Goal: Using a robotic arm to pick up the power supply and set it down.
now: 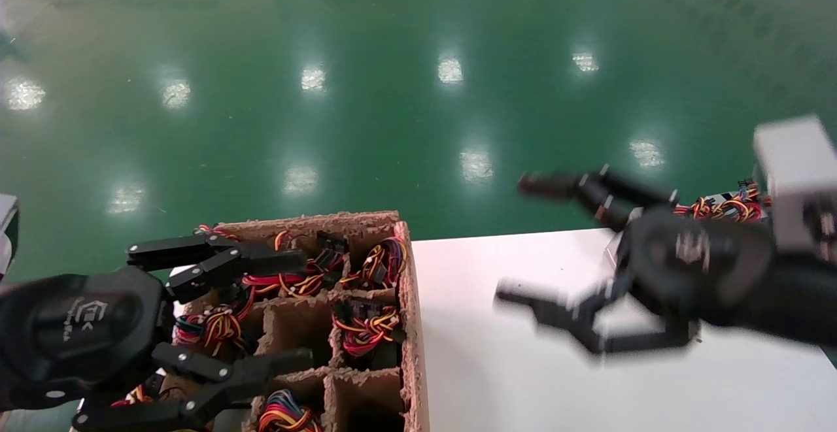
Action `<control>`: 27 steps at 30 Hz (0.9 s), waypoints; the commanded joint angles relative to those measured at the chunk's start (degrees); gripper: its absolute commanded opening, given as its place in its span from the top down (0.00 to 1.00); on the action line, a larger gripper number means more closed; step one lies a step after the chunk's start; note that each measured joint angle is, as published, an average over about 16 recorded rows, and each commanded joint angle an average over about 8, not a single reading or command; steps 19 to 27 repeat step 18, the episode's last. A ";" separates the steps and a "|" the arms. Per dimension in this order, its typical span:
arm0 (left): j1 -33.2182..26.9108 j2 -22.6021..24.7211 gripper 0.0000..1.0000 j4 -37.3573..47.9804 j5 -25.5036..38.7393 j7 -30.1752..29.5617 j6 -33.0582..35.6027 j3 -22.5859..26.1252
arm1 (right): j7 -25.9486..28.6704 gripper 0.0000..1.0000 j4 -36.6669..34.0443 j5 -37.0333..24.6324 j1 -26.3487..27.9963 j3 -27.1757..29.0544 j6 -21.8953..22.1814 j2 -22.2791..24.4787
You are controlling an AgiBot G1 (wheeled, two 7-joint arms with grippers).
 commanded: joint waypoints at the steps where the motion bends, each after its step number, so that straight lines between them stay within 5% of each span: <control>1: 0.00 0.00 0.00 0.00 0.00 0.00 0.00 0.00 | 0.84 0.00 3.53 0.42 -1.90 0.58 -1.11 0.41; 9: 0.01 -0.01 0.00 0.01 -0.01 0.00 -0.01 -0.01 | 2.41 0.00 11.81 1.38 -6.15 1.82 -3.68 1.30; 27: 0.01 -0.01 0.00 0.01 -0.02 0.00 -0.01 -0.01 | 2.20 0.00 10.42 1.35 -5.50 1.72 -3.25 1.19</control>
